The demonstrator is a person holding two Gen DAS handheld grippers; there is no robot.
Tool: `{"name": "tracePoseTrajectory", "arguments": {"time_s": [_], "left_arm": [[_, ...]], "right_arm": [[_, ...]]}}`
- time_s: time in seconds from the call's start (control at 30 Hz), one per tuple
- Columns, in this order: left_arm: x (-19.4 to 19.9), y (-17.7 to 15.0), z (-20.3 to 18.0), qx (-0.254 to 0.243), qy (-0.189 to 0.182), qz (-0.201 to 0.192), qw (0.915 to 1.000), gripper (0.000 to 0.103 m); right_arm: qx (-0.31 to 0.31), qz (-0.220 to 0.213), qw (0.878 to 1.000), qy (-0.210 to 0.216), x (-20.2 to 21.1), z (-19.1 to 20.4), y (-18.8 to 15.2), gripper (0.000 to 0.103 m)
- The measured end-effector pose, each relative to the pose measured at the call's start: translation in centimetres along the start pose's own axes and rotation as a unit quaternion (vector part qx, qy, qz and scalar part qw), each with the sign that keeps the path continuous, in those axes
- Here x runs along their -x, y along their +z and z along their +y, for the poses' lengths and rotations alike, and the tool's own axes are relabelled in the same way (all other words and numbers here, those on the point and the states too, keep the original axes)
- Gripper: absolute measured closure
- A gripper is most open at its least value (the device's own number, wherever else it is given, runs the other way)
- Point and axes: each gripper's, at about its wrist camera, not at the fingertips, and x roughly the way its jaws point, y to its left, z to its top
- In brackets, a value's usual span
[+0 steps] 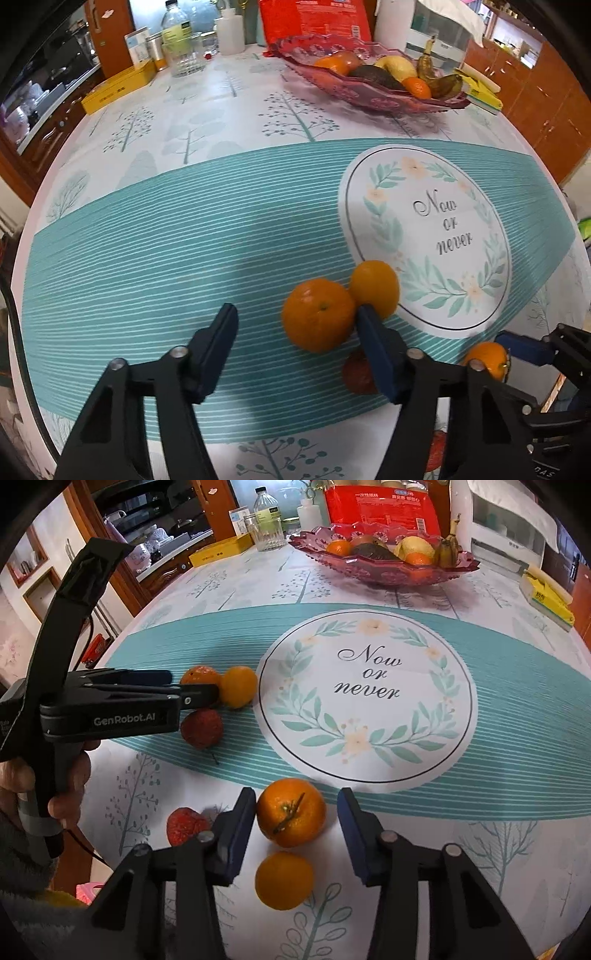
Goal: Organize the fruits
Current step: 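Grasp an orange with the right tool while the left tool grasps another orange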
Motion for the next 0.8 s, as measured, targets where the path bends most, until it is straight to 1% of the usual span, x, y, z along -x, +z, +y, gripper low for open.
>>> {"name": "tracePoseTrajectory", "arguments": {"time_s": [0.03, 0.17, 0.27, 0.33, 0.43, 0.53, 0.63, 0.8], "left_arm": [[0.0, 0.1, -0.1, -0.002, -0.002, 0.000, 1.0000, 0.042], [-0.1, 0.2, 0.2, 0.002, -0.014, 0.001, 0.9999, 0.044], [-0.1, 0.3, 0.2, 0.005, -0.035, 0.004, 0.9994, 0.054], [-0.1, 0.3, 0.0, 0.000, -0.044, 0.003, 0.9990, 0.063], [-0.1, 0.3, -0.4, -0.009, -0.039, 0.002, 0.9992, 0.063], [0.0, 0.3, 0.0, -0.001, -0.045, 0.003, 0.9990, 0.064], [0.2, 0.3, 0.4, 0.006, -0.036, 0.000, 0.9993, 0.065], [2.3, 0.9, 1.2, 0.021, -0.035, -0.018, 0.9990, 0.065]], "right_arm": [[-0.002, 0.001, 1.000, 0.006, -0.1, 0.0, 0.0, 0.063], [-0.004, 0.002, 1.000, 0.011, -0.1, 0.0, 0.2, 0.064], [-0.009, 0.002, 1.000, 0.016, -0.1, -0.2, 0.2, 0.064], [-0.012, 0.002, 1.000, 0.019, -0.1, -0.3, 0.2, 0.065], [-0.015, 0.002, 1.000, 0.018, -0.1, -0.4, 0.1, 0.065], [-0.016, 0.002, 1.000, 0.016, 0.0, -0.4, 0.2, 0.065], [-0.017, -0.002, 1.000, 0.016, 0.2, -0.4, 0.3, 0.065], [-0.016, -0.014, 1.000, 0.015, 1.0, -0.4, 0.9, 0.065]]}}
